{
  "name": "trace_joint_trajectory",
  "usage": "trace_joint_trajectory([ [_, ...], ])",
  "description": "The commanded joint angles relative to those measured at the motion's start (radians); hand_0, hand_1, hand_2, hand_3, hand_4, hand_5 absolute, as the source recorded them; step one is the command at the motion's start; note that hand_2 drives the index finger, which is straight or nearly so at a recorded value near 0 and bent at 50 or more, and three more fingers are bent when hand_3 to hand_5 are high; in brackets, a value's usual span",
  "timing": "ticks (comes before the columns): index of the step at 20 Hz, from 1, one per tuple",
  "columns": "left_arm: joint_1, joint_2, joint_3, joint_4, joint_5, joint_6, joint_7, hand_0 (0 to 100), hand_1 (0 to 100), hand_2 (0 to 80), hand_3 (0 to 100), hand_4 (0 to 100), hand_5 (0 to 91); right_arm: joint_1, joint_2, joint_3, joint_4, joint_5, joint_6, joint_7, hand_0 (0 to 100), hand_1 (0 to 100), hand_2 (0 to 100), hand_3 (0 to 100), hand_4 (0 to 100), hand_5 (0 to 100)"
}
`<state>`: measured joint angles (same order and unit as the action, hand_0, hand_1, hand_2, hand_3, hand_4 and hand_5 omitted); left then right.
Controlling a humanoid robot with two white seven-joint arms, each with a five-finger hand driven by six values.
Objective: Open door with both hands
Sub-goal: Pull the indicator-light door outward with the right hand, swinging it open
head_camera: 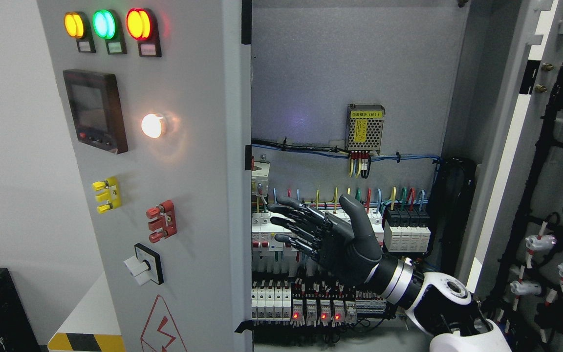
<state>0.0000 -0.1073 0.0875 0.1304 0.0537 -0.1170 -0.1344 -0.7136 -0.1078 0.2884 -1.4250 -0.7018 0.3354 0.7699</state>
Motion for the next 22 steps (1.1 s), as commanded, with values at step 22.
trace_joint_trajectory([
  [22,-0.023,0.000,0.000,0.000,0.000,0.000,0.001,0,0,0.0,0,0,0.0,0.089,0.121,0.500,-0.250,0.073,-0.001,-0.011,0,0,0,0,0,0],
])
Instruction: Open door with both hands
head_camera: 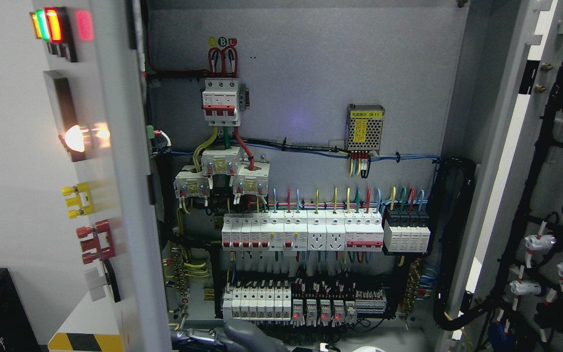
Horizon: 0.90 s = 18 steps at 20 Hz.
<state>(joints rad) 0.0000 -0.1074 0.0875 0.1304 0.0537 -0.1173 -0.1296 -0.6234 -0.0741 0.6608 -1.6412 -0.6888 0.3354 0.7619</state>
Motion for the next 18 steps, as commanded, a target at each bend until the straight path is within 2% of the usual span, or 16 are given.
trace_joint_trajectory([
  [1,-0.023,0.000,0.000,0.000,0.000,0.001,-0.004,0,0,0.0,0,0,0.0,-0.001,0.105,0.138,-0.032,0.072,-0.001,-0.003,0,0,0,0,0,0],
  [4,-0.023,0.000,0.000,0.000,0.000,0.001,-0.004,0,0,0.0,0,0,0.0,-0.002,0.157,0.172,-0.011,0.116,-0.001,-0.004,0,0,0,0,0,0],
  [7,-0.023,0.000,0.000,0.000,0.000,0.001,-0.004,0,0,0.0,0,0,0.0,-0.002,0.230,0.171,0.036,0.193,-0.001,-0.004,0,0,0,0,0,0],
  [13,-0.023,0.000,0.000,0.000,0.000,0.001,-0.004,0,0,0.0,0,0,0.0,-0.002,0.232,0.181,0.046,0.215,-0.003,-0.004,0,0,0,0,0,0],
  [16,-0.023,0.000,0.000,0.000,0.000,0.001,-0.005,0,0,0.0,0,0,0.0,0.007,0.220,0.158,0.050,0.212,-0.006,-0.003,0,0,0,0,0,0],
  [17,-0.023,0.000,0.000,0.000,0.000,0.001,-0.005,0,0,0.0,0,0,0.0,0.017,0.208,0.130,0.058,0.203,-0.009,-0.003,0,0,0,0,0,0],
  [18,-0.023,0.000,-0.005,0.000,0.000,0.001,-0.005,0,0,0.0,0,0,0.0,0.039,0.168,0.079,0.061,0.199,-0.009,-0.003,0,0,0,0,0,0],
])
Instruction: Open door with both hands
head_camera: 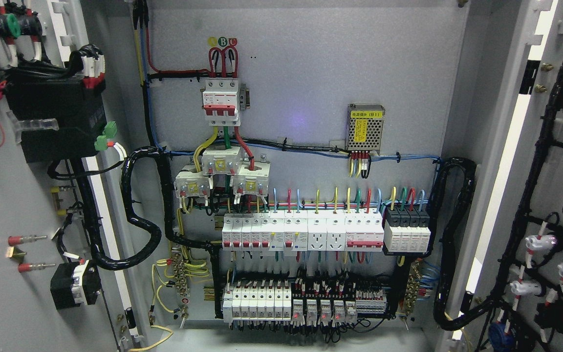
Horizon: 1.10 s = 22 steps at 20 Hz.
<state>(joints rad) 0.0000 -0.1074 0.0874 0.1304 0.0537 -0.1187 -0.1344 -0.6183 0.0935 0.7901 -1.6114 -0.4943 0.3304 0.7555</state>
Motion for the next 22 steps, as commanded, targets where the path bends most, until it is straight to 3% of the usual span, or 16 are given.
trace_joint_trajectory([
  [1,-0.025,0.000,-0.006,0.000,0.000,0.002,-0.001,0,0,0.0,0,0,0.0,0.049,-0.027,-0.087,0.030,0.005,-0.004,0.004,0,0,0,0,0,0],
  [7,-0.034,0.005,-0.017,-0.001,-0.003,0.002,-0.004,0,0,0.0,0,0,0.0,0.170,-0.133,-0.379,-0.030,0.007,-0.010,0.002,0,0,0,0,0,0],
  [10,-0.022,0.005,-0.151,-0.200,-0.008,-0.009,-0.039,0,0,0.0,0,0,0.0,0.250,-0.214,-0.456,-0.145,0.011,-0.034,-0.001,0,0,0,0,0,0],
  [12,0.018,0.009,-0.242,-0.453,0.008,-0.013,-0.059,0,0,0.0,0,0,0.0,0.390,-0.288,-0.497,-0.259,0.011,-0.159,0.001,0,0,0,0,0,0],
  [14,0.079,0.018,-0.323,-0.764,0.006,-0.018,-0.095,0,0,0.0,0,0,0.0,0.527,-0.346,-0.534,-0.303,0.010,-0.368,-0.001,0,0,0,0,0,0],
  [17,0.132,0.112,-0.454,-1.157,0.006,-0.048,-0.142,0,0,0.0,0,0,0.0,0.662,-0.356,-0.551,-0.332,0.010,-0.589,-0.001,0,0,0,0,0,0],
  [19,0.138,0.129,-0.510,-1.322,0.006,-0.099,-0.148,0,0,0.0,0,0,0.0,0.756,-0.354,-0.563,-0.357,0.010,-0.645,-0.001,0,0,0,0,0,0],
  [22,0.130,0.199,-0.538,-1.526,0.008,-0.286,-0.165,0,0,0.0,0,0,0.0,0.894,-0.354,-0.636,-0.403,0.008,-0.738,-0.001,0,0,0,0,0,0],
])
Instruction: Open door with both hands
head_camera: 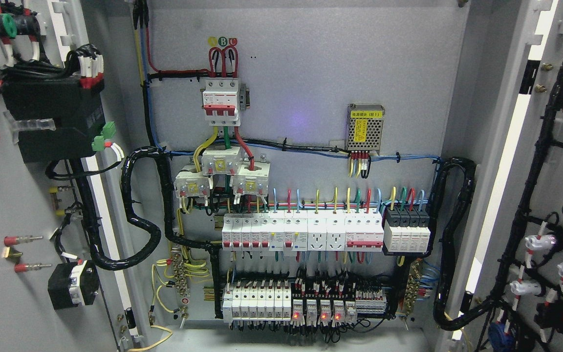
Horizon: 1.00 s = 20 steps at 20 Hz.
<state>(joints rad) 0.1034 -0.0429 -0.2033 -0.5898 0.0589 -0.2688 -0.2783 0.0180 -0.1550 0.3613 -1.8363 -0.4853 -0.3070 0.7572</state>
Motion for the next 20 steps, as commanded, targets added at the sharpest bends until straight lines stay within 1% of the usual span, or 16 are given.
trace_joint_trajectory([
  [1,0.024,0.142,-0.248,-0.846,0.002,-0.185,-0.031,0,0,0.0,0,0,0.0,0.267,-0.106,-0.235,-0.178,-0.001,-0.141,-0.004,0,0,0,0,0,0],
  [2,0.019,0.152,-0.249,-0.905,0.002,-0.269,-0.041,0,0,0.0,0,0,0.0,0.269,-0.106,-0.281,-0.178,-0.002,-0.199,-0.007,0,0,0,0,0,0],
  [3,0.019,0.165,-0.249,-0.947,0.002,-0.346,-0.041,0,0,0.0,0,0,0.0,0.269,-0.106,-0.316,-0.179,-0.002,-0.239,-0.018,0,0,0,0,0,0],
  [4,0.018,0.181,-0.249,-0.970,0.002,-0.395,-0.039,0,0,0.0,0,0,0.0,0.269,-0.104,-0.335,-0.184,-0.002,-0.263,-0.028,0,0,0,0,0,0],
  [5,0.019,0.208,-0.249,-1.001,0.002,-0.462,-0.039,0,0,0.0,0,0,0.0,0.269,-0.094,-0.356,-0.201,-0.002,-0.277,-0.045,0,0,0,0,0,0],
  [6,0.022,0.231,-0.251,-1.025,0.002,-0.511,-0.036,0,0,0.0,0,0,0.0,0.270,-0.087,-0.375,-0.219,-0.006,-0.277,-0.058,0,0,0,0,0,0],
  [8,0.024,0.261,-0.251,-1.058,0.002,-0.610,-0.032,0,0,0.0,0,0,0.0,0.270,-0.086,-0.409,-0.241,-0.007,-0.279,-0.106,0,0,0,0,0,0],
  [9,0.024,0.265,-0.251,-1.071,0.002,-0.666,-0.032,0,0,0.0,0,0,0.0,0.270,-0.086,-0.422,-0.250,-0.009,-0.279,-0.133,0,0,0,0,0,0],
  [11,0.019,0.267,-0.240,-1.105,0.002,-0.760,-0.012,0,0,0.0,0,0,0.0,0.269,-0.084,-0.442,-0.256,-0.025,-0.281,-0.165,0,0,0,0,0,0],
  [13,0.021,0.261,-0.207,-1.157,0.004,-0.857,0.031,0,0,0.0,0,0,0.0,0.254,-0.083,-0.476,-0.258,-0.071,-0.285,-0.168,0,0,0,0,0,0],
  [16,0.019,0.265,-0.147,-1.225,0.004,-1.025,0.103,0,0,0.0,0,0,0.0,0.214,-0.101,-0.505,-0.256,-0.184,-0.278,-0.180,0,0,0,0,0,0],
  [17,0.016,0.268,-0.128,-1.239,0.006,-1.067,0.126,0,0,0.0,0,0,0.0,0.206,-0.106,-0.522,-0.256,-0.240,-0.274,-0.208,0,0,0,0,0,0],
  [19,-0.017,0.271,-0.098,-1.246,0.007,-1.133,0.149,0,0,0.0,0,0,0.0,0.209,-0.141,-0.544,-0.256,-0.289,-0.276,-0.300,0,0,0,0,0,0],
  [20,-0.039,0.271,-0.078,-1.262,0.018,-1.158,0.156,0,0,0.0,0,0,0.0,0.209,-0.158,-0.548,-0.253,-0.294,-0.276,-0.330,0,0,0,0,0,0],
])
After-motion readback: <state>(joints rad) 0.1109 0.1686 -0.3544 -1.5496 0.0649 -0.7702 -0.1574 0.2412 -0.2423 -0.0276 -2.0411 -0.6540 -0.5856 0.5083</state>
